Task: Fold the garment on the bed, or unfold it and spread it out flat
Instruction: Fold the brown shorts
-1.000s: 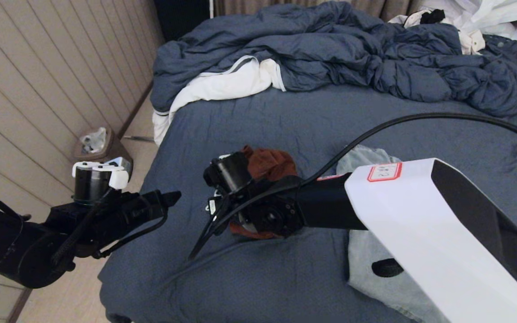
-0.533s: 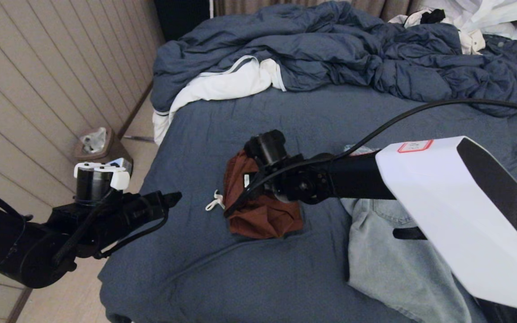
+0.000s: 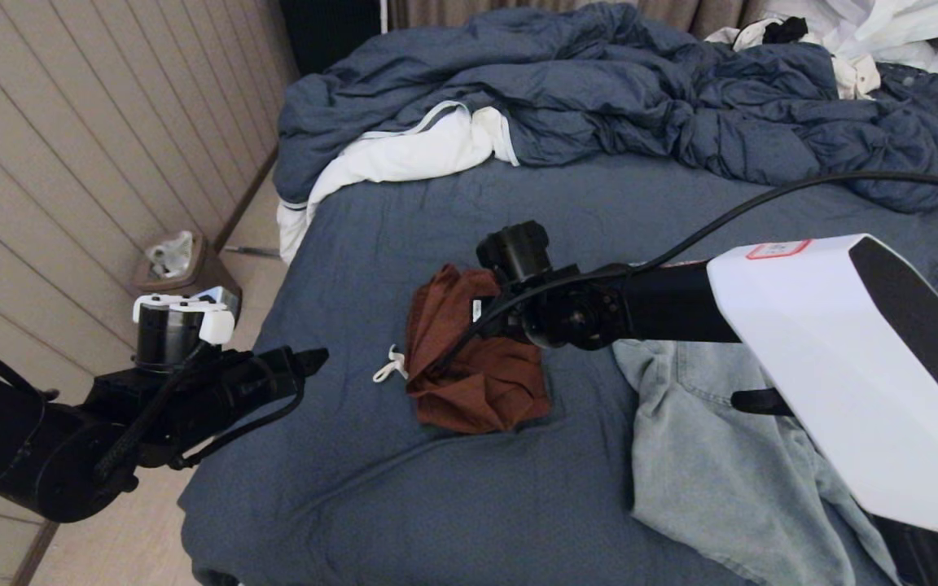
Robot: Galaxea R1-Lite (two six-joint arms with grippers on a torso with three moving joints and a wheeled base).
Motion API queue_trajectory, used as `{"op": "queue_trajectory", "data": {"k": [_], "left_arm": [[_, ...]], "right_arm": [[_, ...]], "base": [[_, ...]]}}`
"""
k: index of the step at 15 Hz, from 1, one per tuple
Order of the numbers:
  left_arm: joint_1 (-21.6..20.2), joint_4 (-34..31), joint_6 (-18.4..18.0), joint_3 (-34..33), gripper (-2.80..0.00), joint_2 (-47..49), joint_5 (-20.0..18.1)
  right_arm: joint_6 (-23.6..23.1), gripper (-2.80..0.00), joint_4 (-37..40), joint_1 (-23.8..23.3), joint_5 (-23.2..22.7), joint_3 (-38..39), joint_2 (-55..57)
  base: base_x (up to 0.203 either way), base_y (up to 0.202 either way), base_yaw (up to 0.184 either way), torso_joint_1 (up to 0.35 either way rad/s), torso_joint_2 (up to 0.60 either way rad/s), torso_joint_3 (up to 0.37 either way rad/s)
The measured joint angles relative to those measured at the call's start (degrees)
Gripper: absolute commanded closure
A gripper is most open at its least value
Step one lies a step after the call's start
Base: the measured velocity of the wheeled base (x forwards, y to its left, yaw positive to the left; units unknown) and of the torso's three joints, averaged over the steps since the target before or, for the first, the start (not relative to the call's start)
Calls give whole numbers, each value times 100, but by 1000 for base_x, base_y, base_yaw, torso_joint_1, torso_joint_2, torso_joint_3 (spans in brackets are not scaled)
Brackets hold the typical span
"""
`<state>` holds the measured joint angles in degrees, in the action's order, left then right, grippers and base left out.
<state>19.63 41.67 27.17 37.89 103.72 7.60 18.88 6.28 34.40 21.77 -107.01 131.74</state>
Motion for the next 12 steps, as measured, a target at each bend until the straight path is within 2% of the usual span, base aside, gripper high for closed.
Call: {"op": "queue_trajectory", "data": {"k": [5, 8, 12], "left_arm": [[5, 4, -2, 0, -280, 0, -1], [5, 2, -2, -2, -280, 6, -1], [16, 4, -2, 4, -280, 78, -3]], "right_arm": [[57, 0, -185, 39, 73, -417, 340], [3, 0, -1128, 223, 363, -493, 535], [-68, 0, -2012, 517, 878, -506, 621]], "base": [[0, 0, 0, 0, 0, 0], [0, 0, 0, 0, 0, 0], [0, 0, 0, 0, 0, 0]]}}
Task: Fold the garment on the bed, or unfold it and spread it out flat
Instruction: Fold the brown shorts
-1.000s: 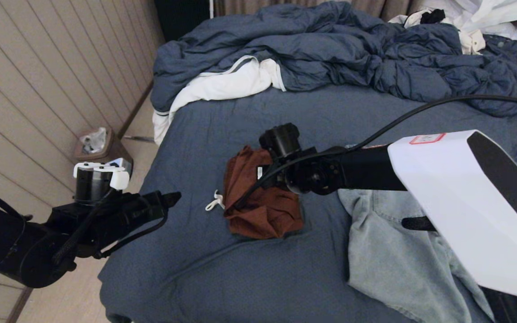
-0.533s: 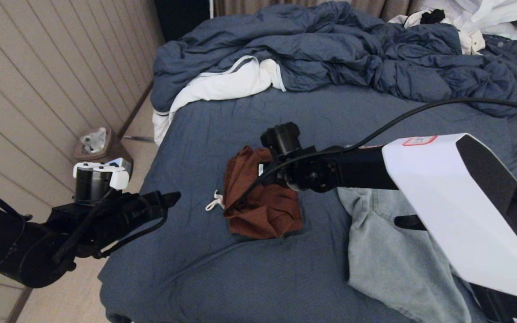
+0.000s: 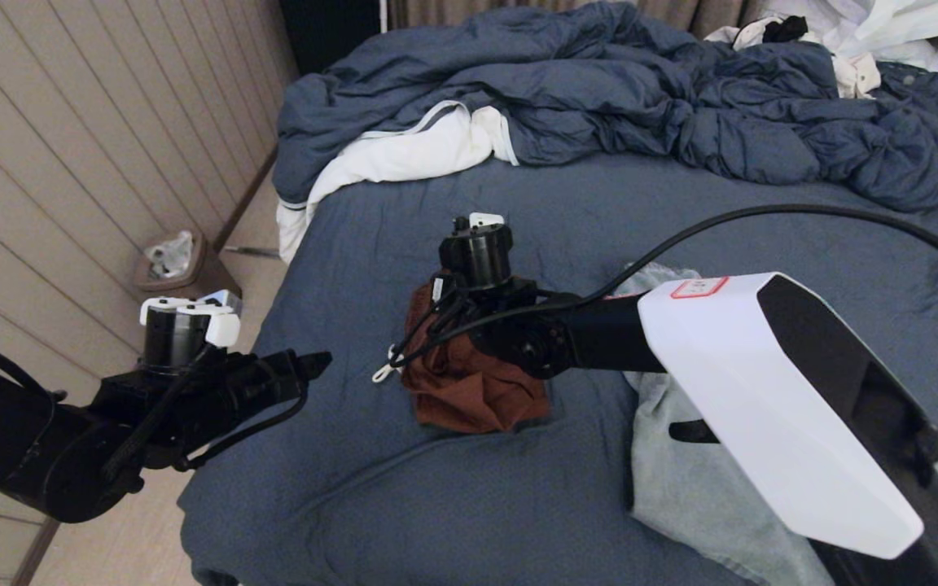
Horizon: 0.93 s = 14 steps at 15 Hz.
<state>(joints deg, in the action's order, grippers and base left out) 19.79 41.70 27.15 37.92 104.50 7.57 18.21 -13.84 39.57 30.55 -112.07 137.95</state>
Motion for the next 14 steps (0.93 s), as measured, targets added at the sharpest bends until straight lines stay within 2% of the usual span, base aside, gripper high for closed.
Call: {"op": "queue_trajectory", "data": {"k": [2, 6, 10, 14], "left_arm": [[-5, 2, 1, 2, -280, 31, 3], [0, 7, 2, 13, -280, 52, 4], [0, 7, 0, 0, -280, 55, 0], [0, 6, 2, -4, -280, 55, 2]], "right_arm": [[-141, 0, -354, 258, 306, 0, -11], [-801, 0, -1072, 782, 707, 2, -35], [-881, 0, -1077, 830, 724, 9, -52], [-894, 0, -1062, 687, 776, 154, -72]], "base": [[0, 0, 0, 0, 0, 0], [0, 0, 0, 0, 0, 0], [0, 0, 0, 0, 0, 0], [0, 0, 0, 0, 0, 0]]}}
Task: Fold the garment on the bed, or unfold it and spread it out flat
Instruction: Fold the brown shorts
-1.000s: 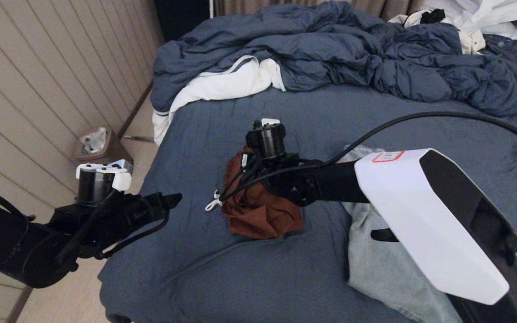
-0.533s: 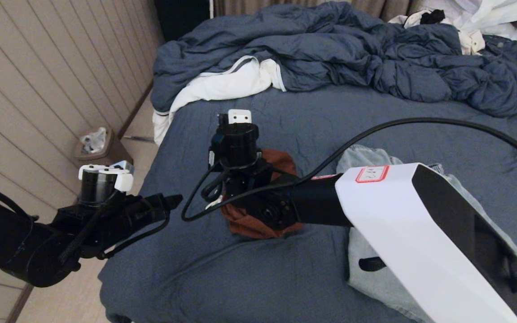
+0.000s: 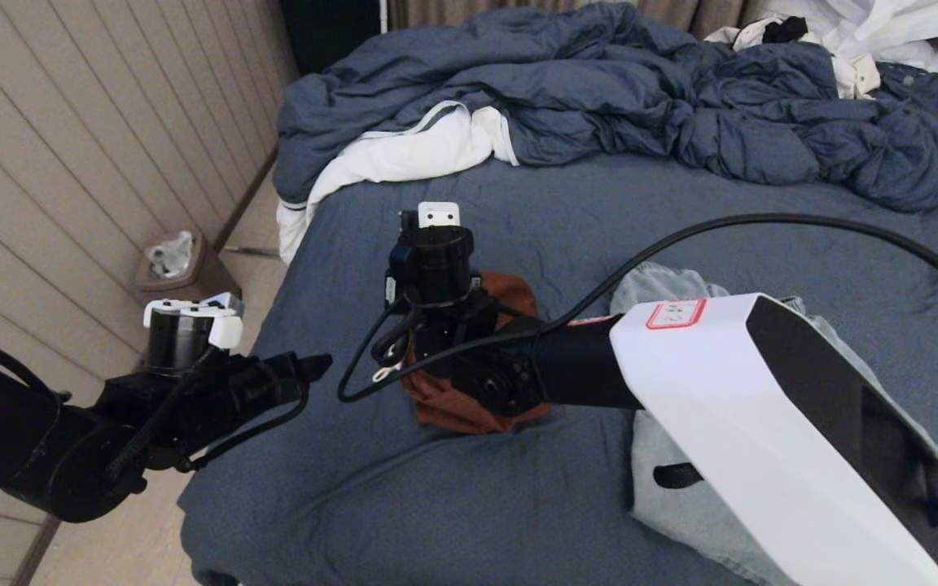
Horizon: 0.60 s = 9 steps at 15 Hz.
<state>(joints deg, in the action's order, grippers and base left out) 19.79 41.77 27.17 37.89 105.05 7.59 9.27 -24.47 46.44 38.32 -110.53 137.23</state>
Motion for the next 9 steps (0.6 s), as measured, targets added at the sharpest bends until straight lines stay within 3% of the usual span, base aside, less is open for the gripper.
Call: {"op": "queue_trajectory", "data": {"k": [9], "left_arm": [[0, -1, -1, 0, -280, -6, -2]], "right_arm": [[17, 0, 37, -353, -63, 1514, -163]], "base": [[0, 0, 0, 0, 0, 0]]}}
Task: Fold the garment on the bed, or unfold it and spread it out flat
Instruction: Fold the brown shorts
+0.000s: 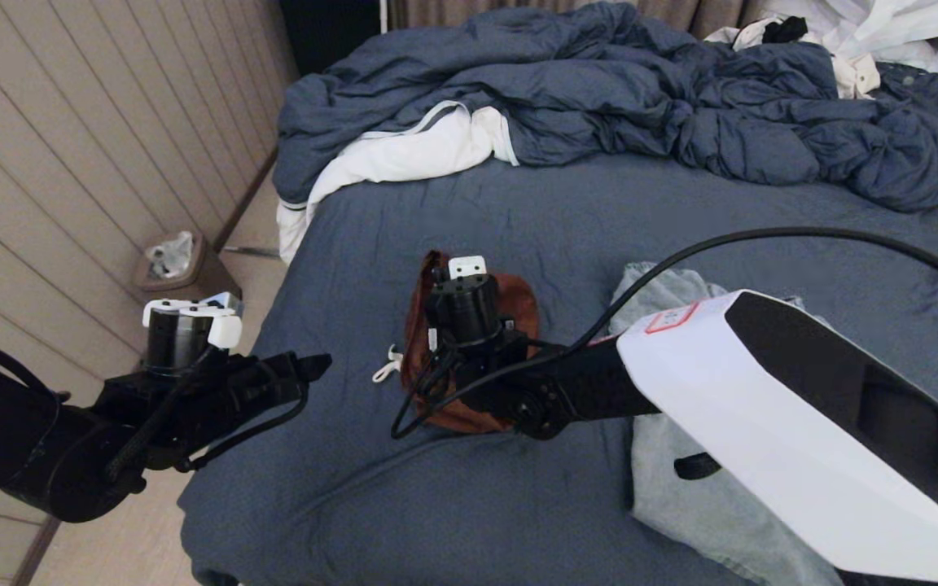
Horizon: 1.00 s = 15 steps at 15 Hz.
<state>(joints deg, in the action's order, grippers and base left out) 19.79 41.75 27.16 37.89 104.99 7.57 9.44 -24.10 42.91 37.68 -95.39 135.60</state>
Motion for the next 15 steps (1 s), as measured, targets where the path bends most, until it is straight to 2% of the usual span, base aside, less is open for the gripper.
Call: {"op": "queue_trajectory", "data": {"k": [8, 15], "left_arm": [[0, 0, 1, 4, -280, 0, 8], [0, 0, 1, 9, -280, 0, 11]], "right_arm": [[183, 0, 4, 405, -155, 769, 88], [343, 0, 29, 1407, -436, 1056, -134]], "base": [[0, 0, 0, 0, 0, 0], [0, 0, 0, 0, 0, 0]]}}
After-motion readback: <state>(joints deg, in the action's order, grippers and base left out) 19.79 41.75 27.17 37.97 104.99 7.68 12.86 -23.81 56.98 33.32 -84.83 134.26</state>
